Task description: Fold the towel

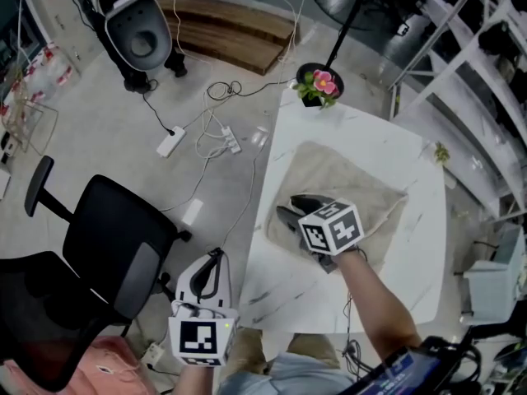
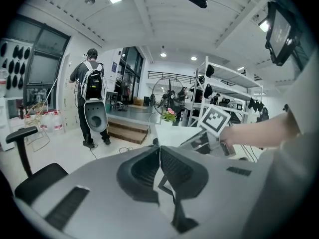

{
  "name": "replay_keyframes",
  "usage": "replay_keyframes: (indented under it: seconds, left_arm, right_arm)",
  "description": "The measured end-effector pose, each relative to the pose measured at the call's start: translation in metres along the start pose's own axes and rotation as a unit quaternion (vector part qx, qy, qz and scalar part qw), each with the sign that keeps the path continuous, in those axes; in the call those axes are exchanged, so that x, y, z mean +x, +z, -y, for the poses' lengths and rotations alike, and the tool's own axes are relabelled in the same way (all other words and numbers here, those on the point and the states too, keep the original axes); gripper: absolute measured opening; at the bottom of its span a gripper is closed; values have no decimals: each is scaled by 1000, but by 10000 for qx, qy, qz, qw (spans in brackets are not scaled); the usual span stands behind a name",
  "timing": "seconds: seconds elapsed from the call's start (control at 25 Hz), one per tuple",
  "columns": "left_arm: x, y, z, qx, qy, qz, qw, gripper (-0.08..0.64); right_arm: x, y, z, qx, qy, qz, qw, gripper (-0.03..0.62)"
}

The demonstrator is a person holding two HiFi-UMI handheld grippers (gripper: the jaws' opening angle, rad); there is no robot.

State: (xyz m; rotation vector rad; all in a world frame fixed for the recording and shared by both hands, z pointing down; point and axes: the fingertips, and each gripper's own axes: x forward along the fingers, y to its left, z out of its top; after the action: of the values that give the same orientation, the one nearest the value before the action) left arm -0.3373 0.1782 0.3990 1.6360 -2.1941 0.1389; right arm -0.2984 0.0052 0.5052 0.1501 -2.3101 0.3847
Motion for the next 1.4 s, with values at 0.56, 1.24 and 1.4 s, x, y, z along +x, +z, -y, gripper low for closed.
replay_keyframes:
  seconds: [0.56,1.24,1.4]
  left_arm:
    - [56,6,93,3,-268,-77,9996,40]
    - [158,-79,100,-204,641,-1595,9849,164]
    - [159,-90,100,108,803,-1919,9781,130]
  right_arm:
    - [-181,77,16,-446,1182,1663,9779,147]
    - [-150,-115,95,-4087,1589,-155,8986,239]
    - [-137,-121,108,-4549,1349,-399,8793,170]
